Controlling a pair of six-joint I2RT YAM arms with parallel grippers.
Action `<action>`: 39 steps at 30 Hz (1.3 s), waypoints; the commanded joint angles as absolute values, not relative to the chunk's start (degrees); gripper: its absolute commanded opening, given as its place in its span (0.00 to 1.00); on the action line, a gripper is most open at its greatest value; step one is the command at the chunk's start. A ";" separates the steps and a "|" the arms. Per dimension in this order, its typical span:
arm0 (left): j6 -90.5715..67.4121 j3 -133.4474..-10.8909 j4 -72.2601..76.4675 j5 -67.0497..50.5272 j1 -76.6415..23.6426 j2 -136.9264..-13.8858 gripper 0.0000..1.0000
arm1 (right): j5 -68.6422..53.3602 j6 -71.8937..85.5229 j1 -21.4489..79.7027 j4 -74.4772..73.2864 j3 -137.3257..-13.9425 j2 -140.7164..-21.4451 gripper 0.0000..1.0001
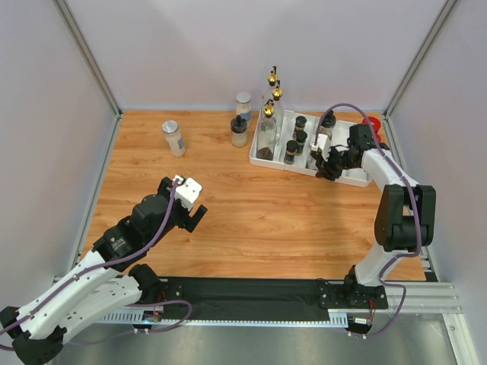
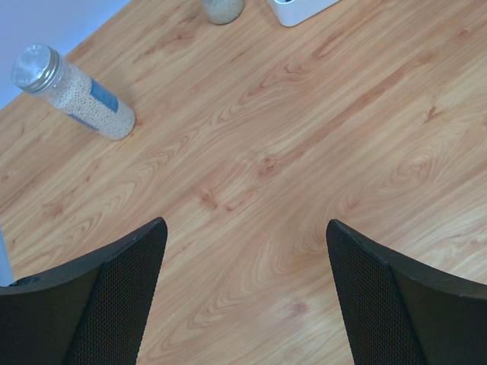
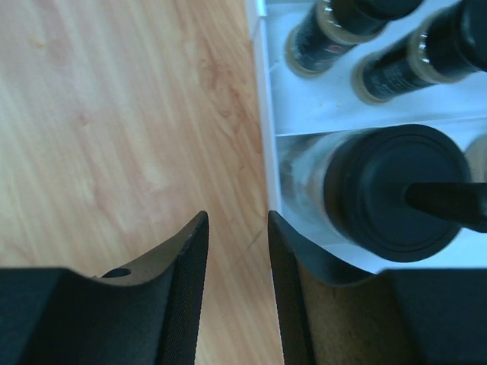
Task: Organize the condiment bottles
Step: Move the bottle to the center of the board.
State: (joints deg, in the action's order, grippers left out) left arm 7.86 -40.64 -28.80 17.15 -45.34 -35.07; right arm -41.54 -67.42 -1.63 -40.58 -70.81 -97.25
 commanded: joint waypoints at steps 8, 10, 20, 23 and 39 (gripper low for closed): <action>8.61 -39.99 -27.33 19.34 -45.35 -35.16 0.93 | -31.99 -58.54 -0.79 -28.48 -79.54 -105.99 0.40; 8.61 -39.99 -27.33 19.51 -45.26 -35.24 0.93 | -31.38 -56.96 -0.79 -27.95 -81.21 -106.87 0.42; 8.61 -39.90 -27.25 19.95 -45.26 -35.60 0.93 | -27.60 -51.24 -0.26 -25.05 -85.69 -111.09 0.53; 8.70 -39.90 -27.25 19.95 -45.35 -35.60 0.93 | -27.60 -51.06 -0.26 -25.75 -85.61 -110.92 0.55; 8.52 -39.90 -27.07 20.22 -45.00 -36.21 0.93 | -24.44 -48.16 3.51 -35.50 -75.77 -94.40 0.72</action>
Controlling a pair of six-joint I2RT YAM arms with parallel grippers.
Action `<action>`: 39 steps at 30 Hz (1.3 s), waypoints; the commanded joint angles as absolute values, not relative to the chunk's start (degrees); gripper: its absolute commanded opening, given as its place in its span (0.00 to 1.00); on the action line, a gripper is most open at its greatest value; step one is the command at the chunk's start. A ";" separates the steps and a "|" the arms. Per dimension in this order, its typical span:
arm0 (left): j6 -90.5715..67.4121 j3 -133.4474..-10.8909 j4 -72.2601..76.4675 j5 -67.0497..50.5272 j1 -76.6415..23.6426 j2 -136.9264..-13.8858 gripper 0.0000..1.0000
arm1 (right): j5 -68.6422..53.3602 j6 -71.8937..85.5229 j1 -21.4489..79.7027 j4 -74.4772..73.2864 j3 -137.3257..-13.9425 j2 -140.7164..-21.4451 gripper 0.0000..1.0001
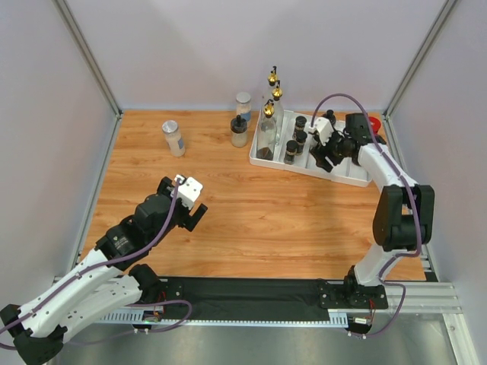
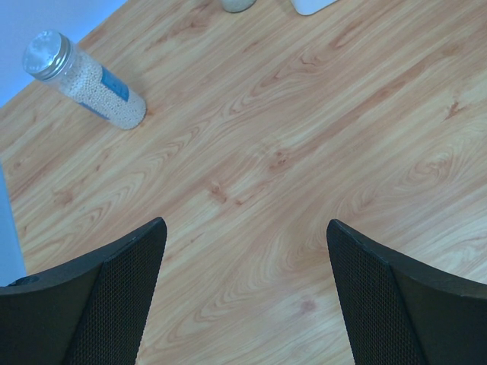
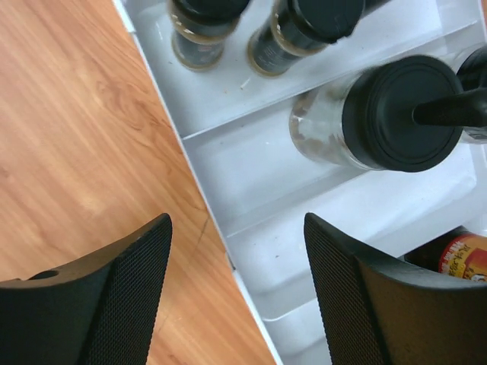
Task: Organize the condiment bottles
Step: Move the bottle to the center of the board.
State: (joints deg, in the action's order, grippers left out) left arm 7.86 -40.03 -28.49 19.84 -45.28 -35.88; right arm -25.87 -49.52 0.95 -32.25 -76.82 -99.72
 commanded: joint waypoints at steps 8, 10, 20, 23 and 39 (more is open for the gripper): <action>8.35 -39.99 -27.07 20.30 -44.47 -36.47 0.93 | -19.43 -47.82 11.76 -41.65 -70.58 -86.84 0.78; 8.35 -39.90 -27.07 20.30 -44.38 -36.56 0.93 | -19.16 -47.46 13.18 -42.45 -70.05 -85.00 0.78; 8.26 -39.99 -27.16 21.79 -44.38 -35.42 0.93 | -9.24 -50.01 28.80 -50.88 -72.76 -81.39 0.81; 8.26 -39.90 -27.16 23.02 -44.38 -34.72 0.93 | -7.56 -49.66 32.76 -52.56 -75.23 -82.18 0.81; 9.14 -38.15 -23.03 44.45 -44.30 -21.11 0.93 | 5.27 -23.83 47.11 -47.46 -113.00 -114.50 0.97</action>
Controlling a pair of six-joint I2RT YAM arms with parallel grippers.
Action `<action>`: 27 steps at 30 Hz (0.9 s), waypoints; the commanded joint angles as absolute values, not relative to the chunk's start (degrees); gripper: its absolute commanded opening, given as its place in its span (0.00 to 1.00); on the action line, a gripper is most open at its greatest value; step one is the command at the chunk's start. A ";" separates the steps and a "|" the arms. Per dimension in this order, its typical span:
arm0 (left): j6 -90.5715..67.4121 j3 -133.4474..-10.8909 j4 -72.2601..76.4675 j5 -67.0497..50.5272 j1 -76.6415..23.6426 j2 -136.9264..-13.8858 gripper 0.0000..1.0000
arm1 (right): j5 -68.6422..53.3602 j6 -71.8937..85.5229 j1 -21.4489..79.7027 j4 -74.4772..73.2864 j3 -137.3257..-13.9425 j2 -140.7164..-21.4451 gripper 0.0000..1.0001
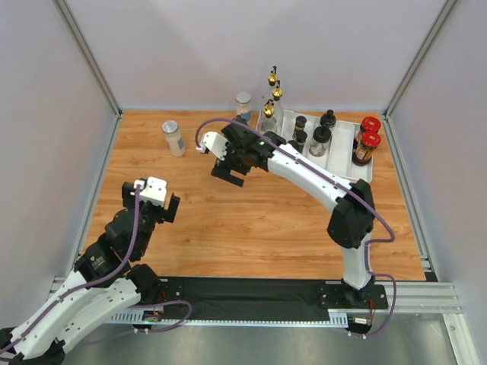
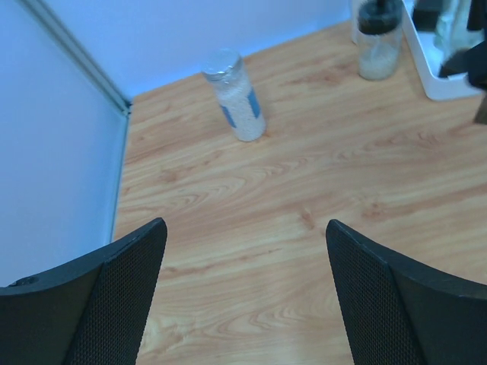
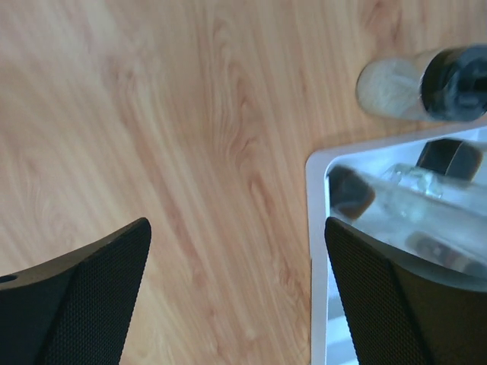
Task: Organize the condiment bottles
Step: Move the bottle to the center of the board.
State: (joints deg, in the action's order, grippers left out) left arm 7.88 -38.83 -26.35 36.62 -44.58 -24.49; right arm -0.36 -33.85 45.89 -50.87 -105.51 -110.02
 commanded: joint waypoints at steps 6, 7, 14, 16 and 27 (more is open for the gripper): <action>10.90 -36.30 -19.87 47.72 -44.30 -14.42 0.92 | 15.36 -12.58 47.99 -43.16 -132.87 -130.41 1.00; 10.99 -36.30 -19.78 47.72 -44.30 -14.07 0.92 | 18.08 -11.52 48.34 -42.37 -134.54 -132.26 1.00; 11.07 -36.21 -19.86 47.02 -44.21 -15.47 0.92 | 38.65 -7.21 48.08 -26.12 -131.57 -137.54 1.00; 11.07 -36.21 -19.86 46.41 -44.12 -15.99 0.92 | 39.72 -5.73 47.29 -23.65 -133.58 -138.86 1.00; 11.08 -36.04 -19.60 45.79 -43.42 -16.61 0.92 | 39.55 -4.31 43.07 -21.36 -138.87 -145.98 0.99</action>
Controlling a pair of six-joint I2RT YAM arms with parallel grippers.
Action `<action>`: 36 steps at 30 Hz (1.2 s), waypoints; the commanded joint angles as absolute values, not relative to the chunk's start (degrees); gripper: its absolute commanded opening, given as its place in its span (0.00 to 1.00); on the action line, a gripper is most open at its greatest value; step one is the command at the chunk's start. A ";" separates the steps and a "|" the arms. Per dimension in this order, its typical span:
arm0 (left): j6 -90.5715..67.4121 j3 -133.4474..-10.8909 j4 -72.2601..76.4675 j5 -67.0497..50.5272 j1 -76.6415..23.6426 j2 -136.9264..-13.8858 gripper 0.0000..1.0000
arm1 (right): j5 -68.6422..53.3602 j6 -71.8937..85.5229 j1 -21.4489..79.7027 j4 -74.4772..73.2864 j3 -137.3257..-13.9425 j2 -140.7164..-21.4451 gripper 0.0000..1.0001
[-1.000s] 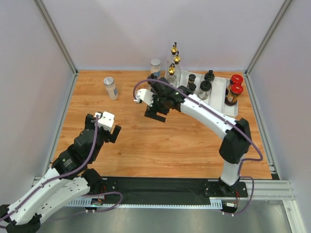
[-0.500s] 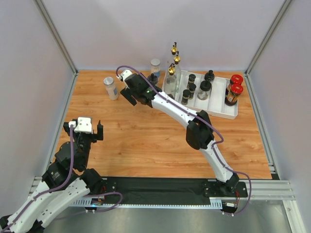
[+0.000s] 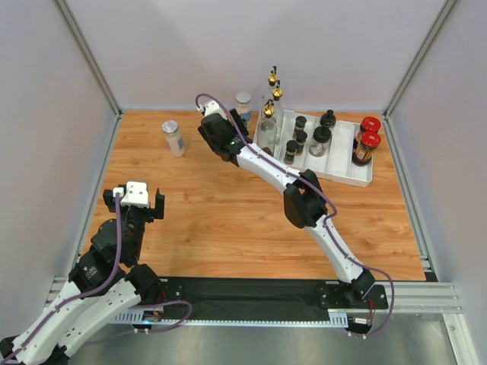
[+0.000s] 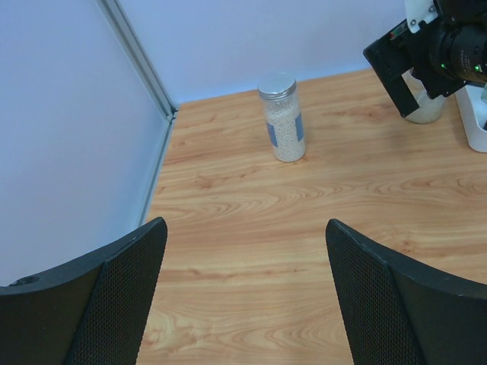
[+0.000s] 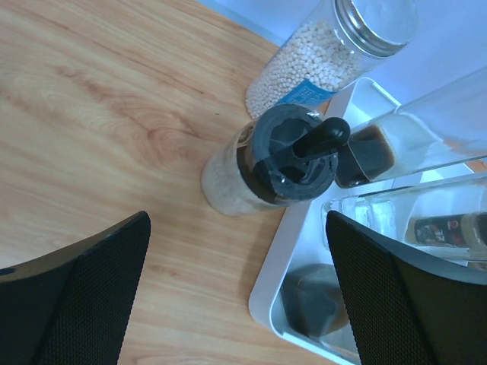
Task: Organize the condiment bottles
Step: Move the bottle to the center of the board.
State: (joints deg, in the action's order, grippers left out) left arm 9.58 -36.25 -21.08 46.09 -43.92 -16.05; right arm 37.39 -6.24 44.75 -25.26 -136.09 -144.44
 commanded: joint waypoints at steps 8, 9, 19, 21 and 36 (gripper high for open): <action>11.16 -35.95 -19.34 45.09 -42.71 -17.93 0.92 | 36.65 -3.25 39.91 -18.81 -140.54 -147.66 0.97; 11.16 -35.95 -19.34 45.00 -42.54 -18.19 0.92 | 36.48 -3.16 39.64 -18.72 -140.71 -147.83 0.97; 11.08 -35.86 -19.07 44.39 -41.84 -18.72 0.92 | 32.88 -1.84 38.23 -18.11 -142.82 -151.26 0.95; 11.16 -35.86 -18.90 44.12 -41.66 -18.98 0.92 | 32.17 -2.02 38.15 -17.84 -142.82 -151.52 0.94; 11.07 -35.77 -18.81 43.33 -41.13 -19.60 0.92 | 29.45 -1.93 36.65 -16.00 -144.58 -153.81 0.85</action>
State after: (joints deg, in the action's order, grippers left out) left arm 9.61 -36.03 -20.34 43.94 -41.52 -18.92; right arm 30.63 -2.79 37.47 -19.49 -141.58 -152.83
